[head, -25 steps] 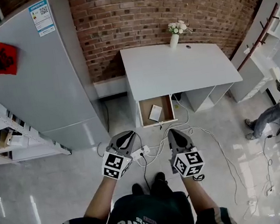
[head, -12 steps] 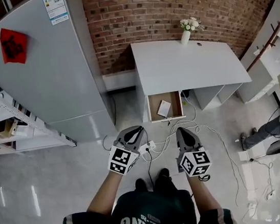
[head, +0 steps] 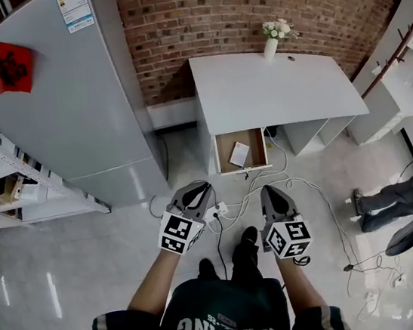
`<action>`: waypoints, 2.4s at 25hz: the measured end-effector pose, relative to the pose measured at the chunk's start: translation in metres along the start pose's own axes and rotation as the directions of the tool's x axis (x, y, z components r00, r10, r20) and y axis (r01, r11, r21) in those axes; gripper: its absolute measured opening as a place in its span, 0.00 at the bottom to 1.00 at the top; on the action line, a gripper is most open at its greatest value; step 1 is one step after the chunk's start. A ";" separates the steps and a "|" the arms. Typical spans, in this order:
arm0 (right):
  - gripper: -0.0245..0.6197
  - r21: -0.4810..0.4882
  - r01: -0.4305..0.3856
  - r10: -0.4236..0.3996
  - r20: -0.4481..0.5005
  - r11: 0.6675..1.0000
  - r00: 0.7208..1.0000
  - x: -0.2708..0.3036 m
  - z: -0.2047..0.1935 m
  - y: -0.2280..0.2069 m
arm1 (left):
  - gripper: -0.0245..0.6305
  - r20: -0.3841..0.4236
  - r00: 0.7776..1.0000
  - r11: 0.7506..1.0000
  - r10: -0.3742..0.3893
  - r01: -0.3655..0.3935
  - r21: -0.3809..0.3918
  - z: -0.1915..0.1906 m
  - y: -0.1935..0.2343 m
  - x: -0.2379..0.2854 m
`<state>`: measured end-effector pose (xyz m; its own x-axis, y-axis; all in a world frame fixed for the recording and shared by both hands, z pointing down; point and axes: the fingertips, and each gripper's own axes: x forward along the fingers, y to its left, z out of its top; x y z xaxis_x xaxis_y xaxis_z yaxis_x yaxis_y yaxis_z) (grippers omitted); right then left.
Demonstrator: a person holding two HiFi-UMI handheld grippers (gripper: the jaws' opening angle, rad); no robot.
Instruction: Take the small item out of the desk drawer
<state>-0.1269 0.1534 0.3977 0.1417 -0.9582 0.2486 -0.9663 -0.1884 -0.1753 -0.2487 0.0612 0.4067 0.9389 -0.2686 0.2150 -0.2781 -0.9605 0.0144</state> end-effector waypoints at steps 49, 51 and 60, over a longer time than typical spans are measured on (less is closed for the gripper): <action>0.08 0.041 -0.083 0.086 -0.104 0.996 0.991 0.137 0.023 -0.197 | 0.08 -0.151 0.986 0.994 0.067 -0.079 -0.070 -0.004 0.022 0.221; 0.07 0.043 -0.097 0.101 -0.113 0.994 0.988 0.141 0.020 -0.207 | 0.08 -0.163 0.983 0.993 0.080 -0.094 -0.076 -0.007 0.020 0.229; 0.08 0.022 -0.158 0.160 -0.142 0.987 0.977 0.150 0.017 -0.240 | 0.08 -0.201 0.971 0.985 0.126 -0.147 -0.094 -0.016 0.012 0.268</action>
<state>0.1305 0.0507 0.4607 -0.0463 -0.9355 0.3502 -0.9716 -0.0393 -0.2335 -0.0039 -0.0208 0.4798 0.8364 -0.3674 0.4068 -0.4310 -0.8993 0.0739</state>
